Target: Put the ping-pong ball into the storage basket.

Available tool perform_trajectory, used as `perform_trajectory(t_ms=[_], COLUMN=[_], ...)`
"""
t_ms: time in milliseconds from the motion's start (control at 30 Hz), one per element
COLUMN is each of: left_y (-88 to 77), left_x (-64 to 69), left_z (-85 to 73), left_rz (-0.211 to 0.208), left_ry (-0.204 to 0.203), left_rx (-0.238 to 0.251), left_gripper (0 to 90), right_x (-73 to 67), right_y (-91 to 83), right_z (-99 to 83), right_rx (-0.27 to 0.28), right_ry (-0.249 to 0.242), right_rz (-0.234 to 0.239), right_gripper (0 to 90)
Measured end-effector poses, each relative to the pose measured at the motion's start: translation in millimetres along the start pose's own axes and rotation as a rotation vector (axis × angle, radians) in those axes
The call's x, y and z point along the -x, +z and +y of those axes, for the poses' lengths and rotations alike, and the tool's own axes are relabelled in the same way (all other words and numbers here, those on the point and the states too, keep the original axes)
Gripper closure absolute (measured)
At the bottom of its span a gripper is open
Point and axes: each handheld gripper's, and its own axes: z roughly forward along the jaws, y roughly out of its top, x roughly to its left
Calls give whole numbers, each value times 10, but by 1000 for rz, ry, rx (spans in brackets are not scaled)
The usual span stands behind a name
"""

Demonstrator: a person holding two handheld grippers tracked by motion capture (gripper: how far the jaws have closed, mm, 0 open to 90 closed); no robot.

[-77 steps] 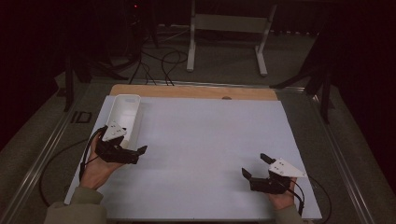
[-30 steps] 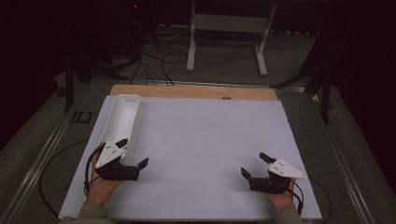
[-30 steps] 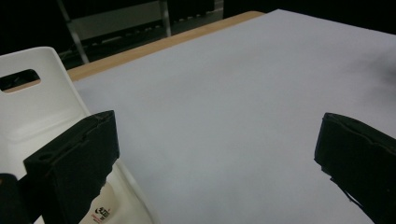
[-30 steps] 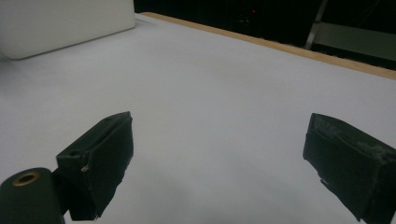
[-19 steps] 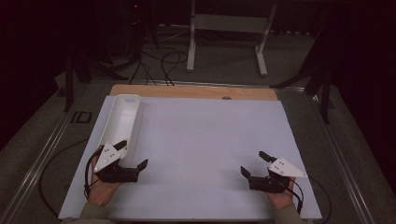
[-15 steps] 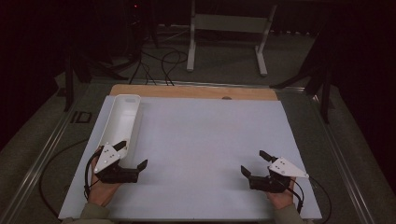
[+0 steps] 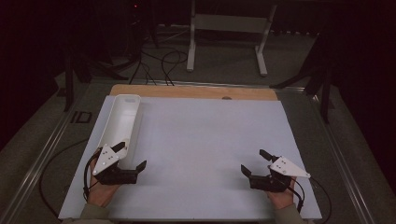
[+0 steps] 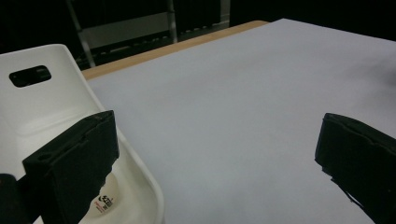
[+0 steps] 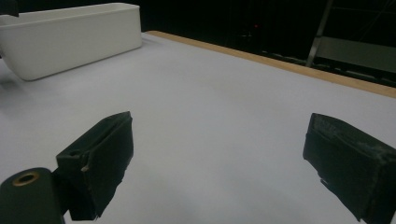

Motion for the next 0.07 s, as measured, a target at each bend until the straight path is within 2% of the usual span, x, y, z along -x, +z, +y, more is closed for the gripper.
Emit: perform_trajectory(t_ms=[67], left_y=[0], left_x=[0], left_z=[0], left_rz=[1], left_ry=[-1], left_rx=[0], left_gripper=[2], right_x=[-3], right_y=[3], right_z=[-2], right_rx=[0], right_ry=[-1], right_rz=[2], right_gripper=[83])
